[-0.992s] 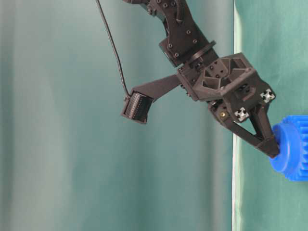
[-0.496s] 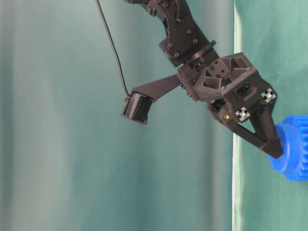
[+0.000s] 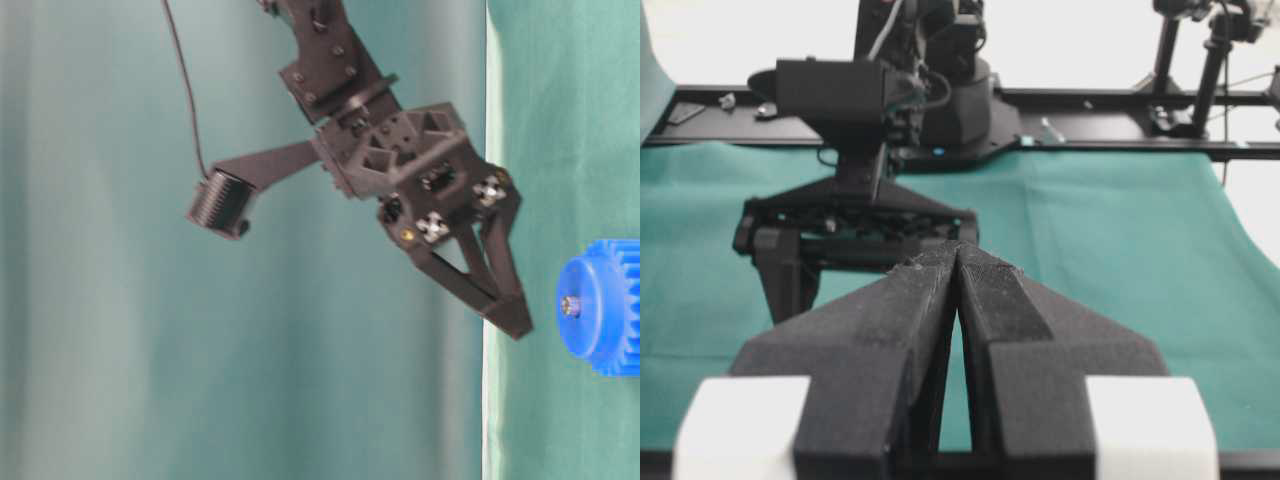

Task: Insert the shaft placed at a random location into the center hole of the medium gear at another random location.
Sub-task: 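Open the right gripper and raise it away from the gear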

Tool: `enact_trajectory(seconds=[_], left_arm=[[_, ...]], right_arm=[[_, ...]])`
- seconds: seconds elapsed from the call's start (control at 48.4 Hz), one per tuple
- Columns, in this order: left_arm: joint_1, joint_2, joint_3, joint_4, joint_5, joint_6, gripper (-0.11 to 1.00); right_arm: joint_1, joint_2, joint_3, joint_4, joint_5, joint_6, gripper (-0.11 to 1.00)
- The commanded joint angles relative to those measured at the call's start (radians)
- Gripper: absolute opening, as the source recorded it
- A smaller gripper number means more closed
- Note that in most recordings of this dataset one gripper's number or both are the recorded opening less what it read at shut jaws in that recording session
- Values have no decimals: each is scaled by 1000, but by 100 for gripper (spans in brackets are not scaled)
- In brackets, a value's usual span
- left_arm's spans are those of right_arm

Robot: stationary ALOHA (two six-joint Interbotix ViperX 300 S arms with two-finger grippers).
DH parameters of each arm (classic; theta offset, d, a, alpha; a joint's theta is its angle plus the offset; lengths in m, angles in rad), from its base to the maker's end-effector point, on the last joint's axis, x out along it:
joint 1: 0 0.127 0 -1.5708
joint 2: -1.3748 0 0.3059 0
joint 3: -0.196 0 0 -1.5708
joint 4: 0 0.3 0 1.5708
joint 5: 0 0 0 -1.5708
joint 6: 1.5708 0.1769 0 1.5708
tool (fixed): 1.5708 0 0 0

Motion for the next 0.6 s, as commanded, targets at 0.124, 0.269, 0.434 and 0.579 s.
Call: enact_trajectory(seconds=[0.124, 0.269, 0.434, 0.579], left_arm=[[3, 5, -23, 2, -5, -2, 0], [3, 5, -23, 3, -5, -2, 0], [3, 3, -23, 2, -5, -2, 0], [3, 3, -23, 2, -5, -2, 0]], right_arm=[[2, -110, 44, -5, 0, 6, 84], [3, -178, 107, -5, 0, 8, 84], [3, -239, 170, -5, 0, 8, 84], [3, -273, 215, -5, 0, 8, 84]])
